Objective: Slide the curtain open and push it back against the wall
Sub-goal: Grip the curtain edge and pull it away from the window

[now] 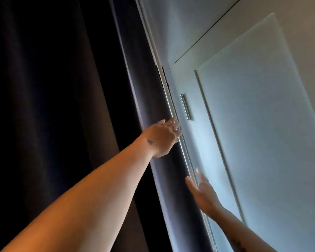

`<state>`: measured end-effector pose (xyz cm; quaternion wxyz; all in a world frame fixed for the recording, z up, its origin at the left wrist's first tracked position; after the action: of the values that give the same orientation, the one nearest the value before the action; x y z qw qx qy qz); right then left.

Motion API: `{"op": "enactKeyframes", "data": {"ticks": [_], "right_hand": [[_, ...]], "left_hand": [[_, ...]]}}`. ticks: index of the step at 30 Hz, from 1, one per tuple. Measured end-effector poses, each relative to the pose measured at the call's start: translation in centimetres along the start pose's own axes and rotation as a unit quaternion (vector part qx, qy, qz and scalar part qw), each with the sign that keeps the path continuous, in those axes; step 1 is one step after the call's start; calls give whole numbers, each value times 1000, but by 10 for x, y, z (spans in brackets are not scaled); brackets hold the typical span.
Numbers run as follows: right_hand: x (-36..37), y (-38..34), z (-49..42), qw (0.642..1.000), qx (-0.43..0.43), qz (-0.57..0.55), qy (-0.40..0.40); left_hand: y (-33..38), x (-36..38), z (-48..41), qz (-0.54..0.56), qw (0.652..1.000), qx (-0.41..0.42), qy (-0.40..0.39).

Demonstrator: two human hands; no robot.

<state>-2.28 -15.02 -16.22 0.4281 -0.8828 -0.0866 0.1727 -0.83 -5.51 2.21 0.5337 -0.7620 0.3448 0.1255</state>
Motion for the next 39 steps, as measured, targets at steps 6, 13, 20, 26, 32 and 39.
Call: {"op": "enactKeyframes", "data": {"ticks": [6,13,20,26,32,39], "right_hand": [[34,-8,-8,989,-42,-142,5],[66,-28,-1,975,-105,-194,8],[89,-60,0,962,-114,-247,-34],[125,-85,15,953,-85,-282,-77],[150,-113,39,960,-75,-266,-44],[176,-155,74,969,-118,-216,-18]], "left_hand": [[12,22,-48,-127,987,86,-50],[-20,54,-35,-246,944,60,-210],[-47,54,1,-276,935,82,-207],[-67,46,32,-291,934,99,-180],[-87,38,65,-311,930,116,-158],[-110,22,101,-319,927,106,-166]]}}
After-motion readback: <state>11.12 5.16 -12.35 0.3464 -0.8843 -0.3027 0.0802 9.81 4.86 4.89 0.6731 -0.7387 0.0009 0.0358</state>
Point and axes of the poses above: each hand's wrist, its own z-axis away from the middle knuckle, its own x-axis out of the palm, y = z × x, the point moved 6 cm from there along -z, towards the middle knuckle, and after that the axes turned 3 degrees about y, right-handed, at the moved point
